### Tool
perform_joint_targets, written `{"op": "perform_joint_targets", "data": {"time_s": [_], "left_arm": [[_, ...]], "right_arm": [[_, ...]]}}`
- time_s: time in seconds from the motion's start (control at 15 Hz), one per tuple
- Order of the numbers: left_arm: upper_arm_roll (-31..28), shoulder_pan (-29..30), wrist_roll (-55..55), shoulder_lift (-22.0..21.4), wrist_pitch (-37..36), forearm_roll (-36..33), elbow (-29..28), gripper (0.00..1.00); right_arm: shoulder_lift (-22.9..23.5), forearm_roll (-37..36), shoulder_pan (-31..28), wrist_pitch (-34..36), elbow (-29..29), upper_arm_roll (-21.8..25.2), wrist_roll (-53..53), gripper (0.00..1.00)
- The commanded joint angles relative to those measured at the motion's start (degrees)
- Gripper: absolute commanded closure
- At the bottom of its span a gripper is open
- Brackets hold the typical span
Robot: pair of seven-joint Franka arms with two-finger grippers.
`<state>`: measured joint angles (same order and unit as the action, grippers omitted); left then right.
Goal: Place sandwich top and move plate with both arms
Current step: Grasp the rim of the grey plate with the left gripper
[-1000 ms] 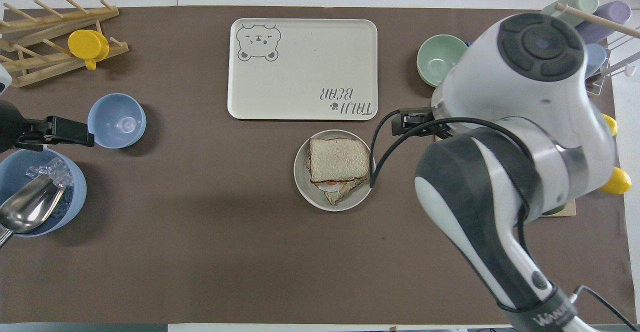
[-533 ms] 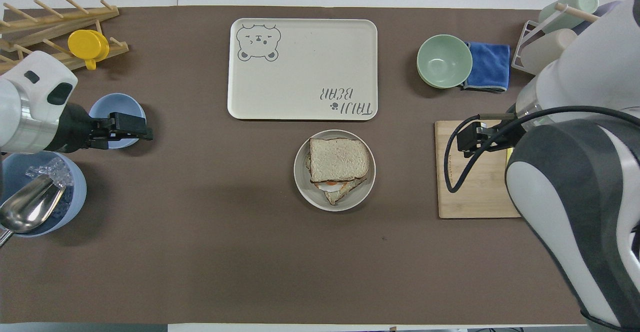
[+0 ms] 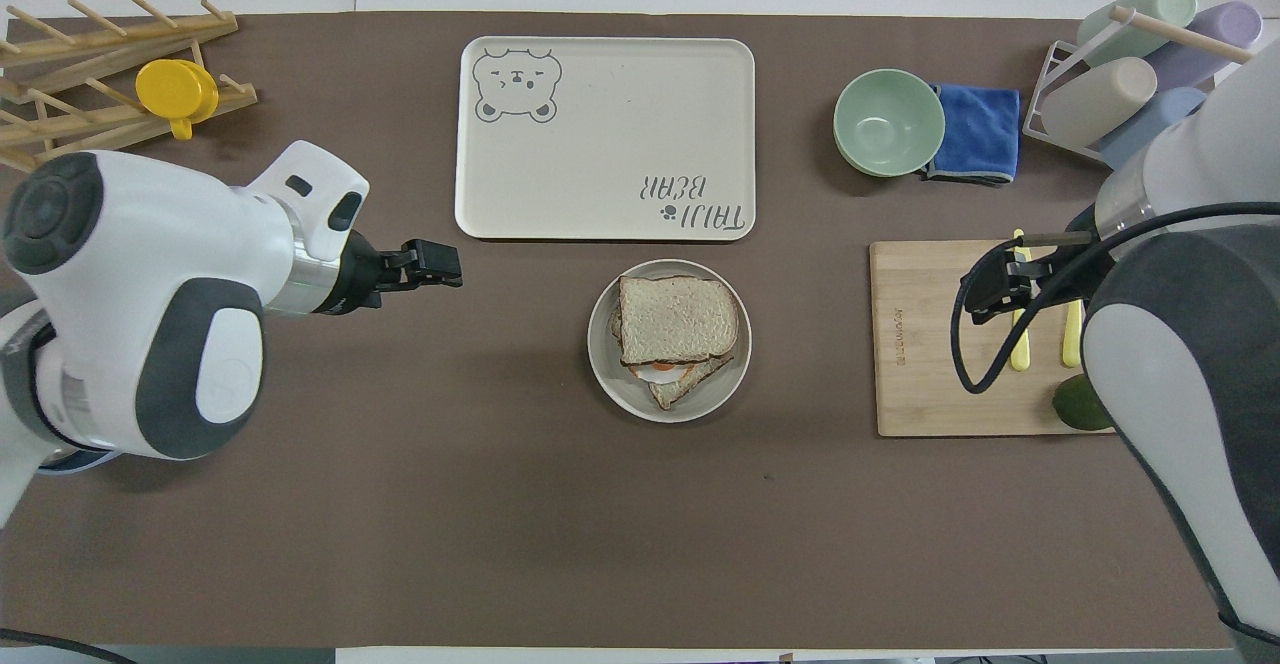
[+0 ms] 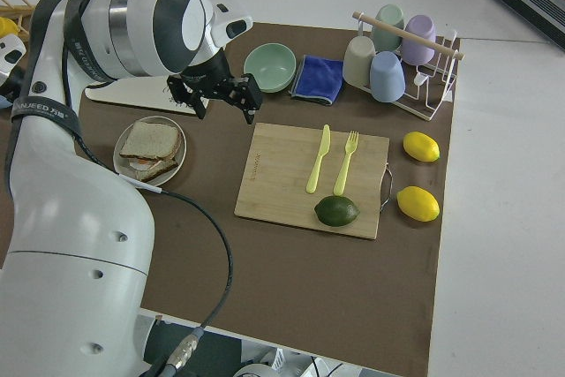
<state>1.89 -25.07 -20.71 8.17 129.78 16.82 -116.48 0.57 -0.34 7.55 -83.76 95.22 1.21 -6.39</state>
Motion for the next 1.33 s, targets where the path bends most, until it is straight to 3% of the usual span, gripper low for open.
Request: {"op": "perform_joint_targets", "data": {"time_s": [0.0,0.2,0.4,0.73,1.07,1.27], "left_arm": [[-0.9,-2.9,-0.1,4.1,4.8,1.4,0.0,0.00],[-0.9,-5.4,0.1,8.1,7.3,1.5,0.1,0.00],[-0.8,-5.9,0.2,8.1,7.1,1.7,0.3,0.00],[-0.8,-8.2,-1.4,8.4,7.8,1.8,-0.7,0.11],[-0.8,-8.3,-3.1,8.1,7.3,1.8,-1.6,0.41],[-0.7,-9.0,-4.8,7.9,7.3,2.3,-1.8,0.53]], "right_arm": [[-0.9,0.5,-2.8,1.6,0.3,-0.3,3.5,0.00],[-1.4,-1.3,-3.6,2.9,1.0,-0.1,5.9,0.00],[-1.1,-4.8,-4.3,8.5,-0.4,3.6,5.9,0.00],[-1.0,-3.9,-4.7,-1.5,1.7,2.6,7.1,0.00],[-0.8,-2.2,-6.1,-3.2,1.4,1.4,9.9,0.00],[-0.6,-1.8,-7.6,-3.5,1.0,0.0,9.7,0.00]]}}
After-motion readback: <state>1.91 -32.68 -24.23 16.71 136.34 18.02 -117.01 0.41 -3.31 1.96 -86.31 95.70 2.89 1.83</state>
